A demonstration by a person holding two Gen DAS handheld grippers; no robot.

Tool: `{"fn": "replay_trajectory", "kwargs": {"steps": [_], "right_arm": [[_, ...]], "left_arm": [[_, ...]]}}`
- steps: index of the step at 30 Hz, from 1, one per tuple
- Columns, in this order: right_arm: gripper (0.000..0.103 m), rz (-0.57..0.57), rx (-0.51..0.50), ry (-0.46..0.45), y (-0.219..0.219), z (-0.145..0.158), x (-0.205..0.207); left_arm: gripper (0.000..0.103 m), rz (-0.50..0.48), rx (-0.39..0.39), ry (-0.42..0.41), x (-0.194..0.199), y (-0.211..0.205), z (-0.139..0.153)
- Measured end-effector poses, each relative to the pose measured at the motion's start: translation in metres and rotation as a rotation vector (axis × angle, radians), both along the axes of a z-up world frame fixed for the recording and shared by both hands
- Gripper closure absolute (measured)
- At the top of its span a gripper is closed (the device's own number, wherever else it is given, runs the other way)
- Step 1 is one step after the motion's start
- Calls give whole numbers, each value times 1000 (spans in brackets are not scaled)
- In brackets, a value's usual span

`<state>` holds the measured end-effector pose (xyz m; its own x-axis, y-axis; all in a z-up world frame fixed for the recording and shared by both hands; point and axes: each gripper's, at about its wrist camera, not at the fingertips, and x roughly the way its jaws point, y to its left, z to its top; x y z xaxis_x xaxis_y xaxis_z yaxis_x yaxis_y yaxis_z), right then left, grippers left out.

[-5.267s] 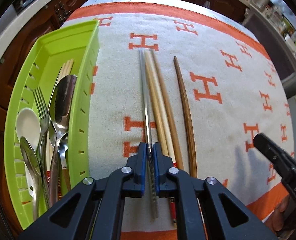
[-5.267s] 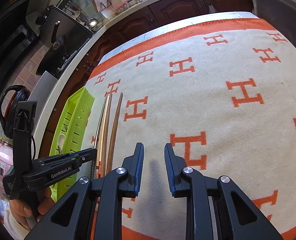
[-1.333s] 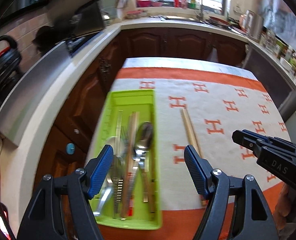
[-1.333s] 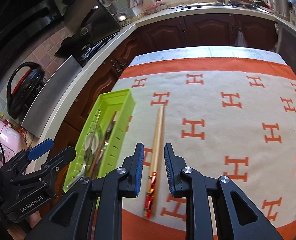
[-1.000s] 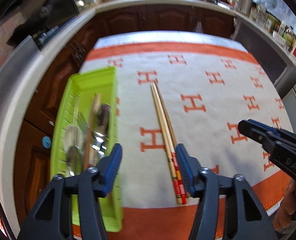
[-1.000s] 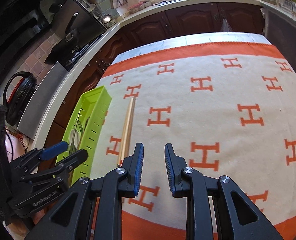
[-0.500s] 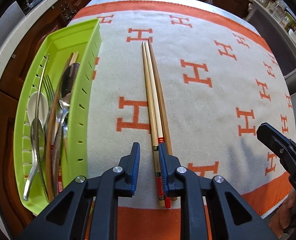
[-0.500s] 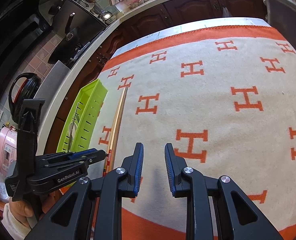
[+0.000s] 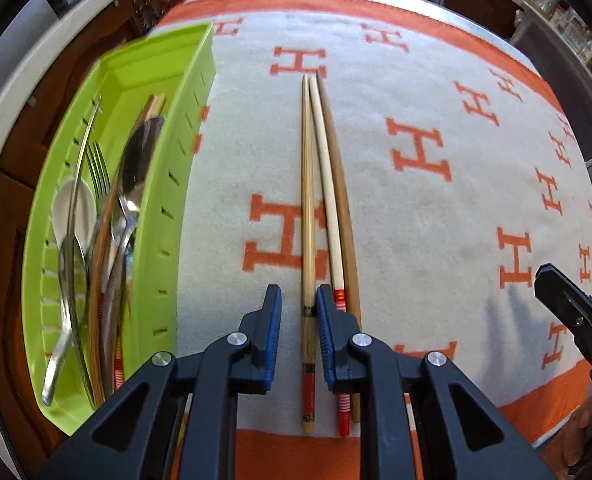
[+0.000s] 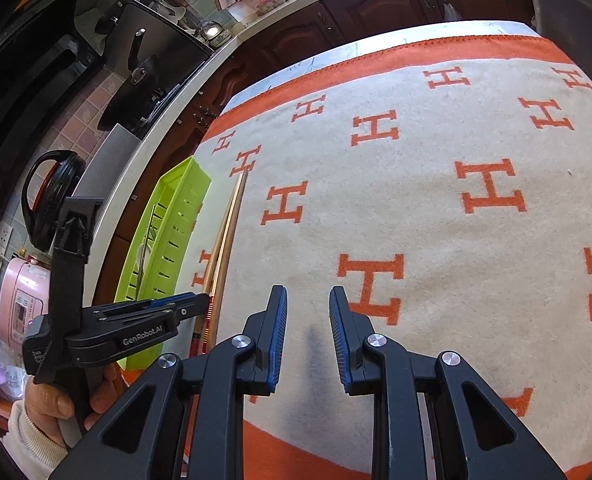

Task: Organize utensils
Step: 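Grasp a red-banded wooden chopstick with the left tool and lift it, then lower the red-banded chopstick into the tray and open the left tool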

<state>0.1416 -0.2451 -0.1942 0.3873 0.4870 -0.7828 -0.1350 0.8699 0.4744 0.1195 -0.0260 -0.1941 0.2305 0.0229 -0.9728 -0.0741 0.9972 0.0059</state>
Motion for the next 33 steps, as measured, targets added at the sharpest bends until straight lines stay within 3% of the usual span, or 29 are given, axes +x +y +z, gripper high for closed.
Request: {"fn": "replay_trajectory", "kwargs": {"steps": [6, 9, 16, 25, 33], "right_arm": [[81, 5, -3, 2, 4, -2, -1], [81, 6, -7, 10, 5, -3, -1], [81, 14, -16, -3, 13, 1, -4], [81, 33, -35, -15, 30, 13, -12], [81, 69, -63, -14, 62, 22, -21]], "left_arm": [[87, -22, 21, -28, 7, -9, -2], [98, -27, -22, -38, 12, -9, -1], [99, -29, -71, -39, 8, -4, 4], [99, -29, -73, -181, -16, 9, 68], [99, 13, 35, -331, -45, 55, 123]]}}
